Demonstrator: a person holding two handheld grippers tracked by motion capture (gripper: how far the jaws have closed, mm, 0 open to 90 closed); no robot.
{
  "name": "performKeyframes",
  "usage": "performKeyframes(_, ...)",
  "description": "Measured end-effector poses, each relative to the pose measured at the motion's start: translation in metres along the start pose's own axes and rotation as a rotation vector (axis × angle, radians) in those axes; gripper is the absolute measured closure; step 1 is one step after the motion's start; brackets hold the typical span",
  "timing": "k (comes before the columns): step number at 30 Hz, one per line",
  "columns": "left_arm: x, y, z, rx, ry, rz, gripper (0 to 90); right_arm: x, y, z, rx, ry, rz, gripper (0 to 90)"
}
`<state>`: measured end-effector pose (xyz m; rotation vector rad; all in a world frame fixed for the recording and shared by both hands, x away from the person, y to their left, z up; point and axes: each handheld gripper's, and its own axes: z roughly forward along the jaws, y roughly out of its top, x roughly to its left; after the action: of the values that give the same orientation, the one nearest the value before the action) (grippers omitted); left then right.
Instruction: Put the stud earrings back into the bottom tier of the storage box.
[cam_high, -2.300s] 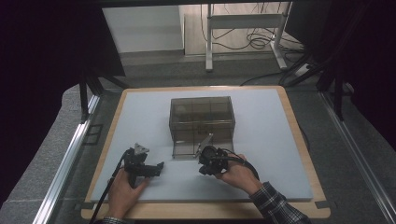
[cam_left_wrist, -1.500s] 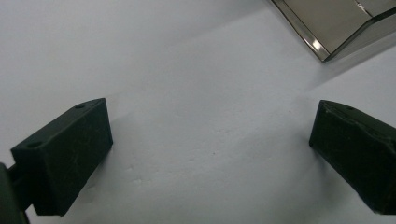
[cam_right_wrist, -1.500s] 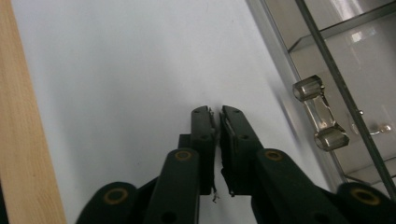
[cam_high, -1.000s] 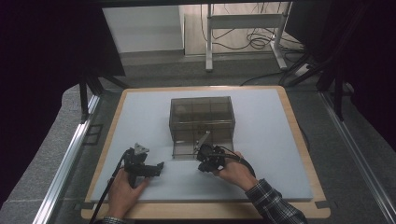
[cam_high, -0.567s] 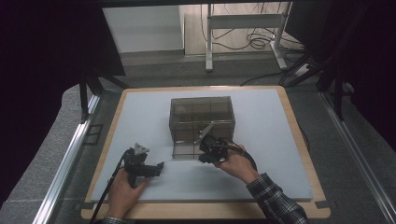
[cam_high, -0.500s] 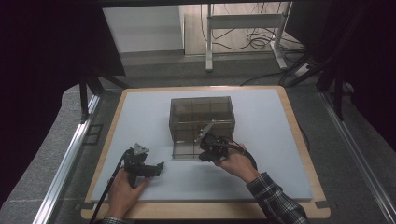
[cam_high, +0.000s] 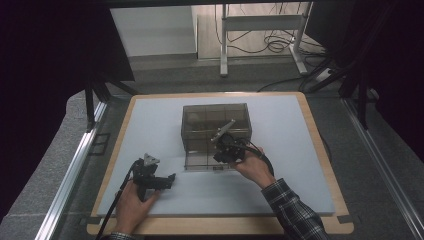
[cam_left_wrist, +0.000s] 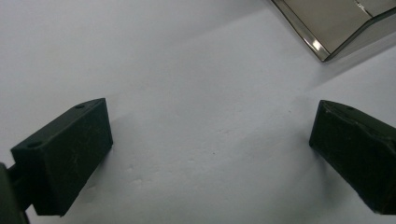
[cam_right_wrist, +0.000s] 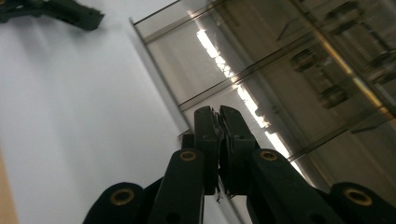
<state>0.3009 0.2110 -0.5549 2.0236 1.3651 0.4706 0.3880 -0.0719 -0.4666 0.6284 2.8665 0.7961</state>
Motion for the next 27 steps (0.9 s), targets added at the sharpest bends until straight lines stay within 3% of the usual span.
performKeyframes(10,0.0,0.0,0.0,0.004,-0.002,0.003,0.0,-0.014,0.001,0.016,-0.011,-0.03,0.032,84.9)
performKeyframes(27,0.0,0.0,0.0,0.004,-0.002,0.003,0.0,-0.022,-0.006,0.039,-0.006,-0.047,0.048,84.5)
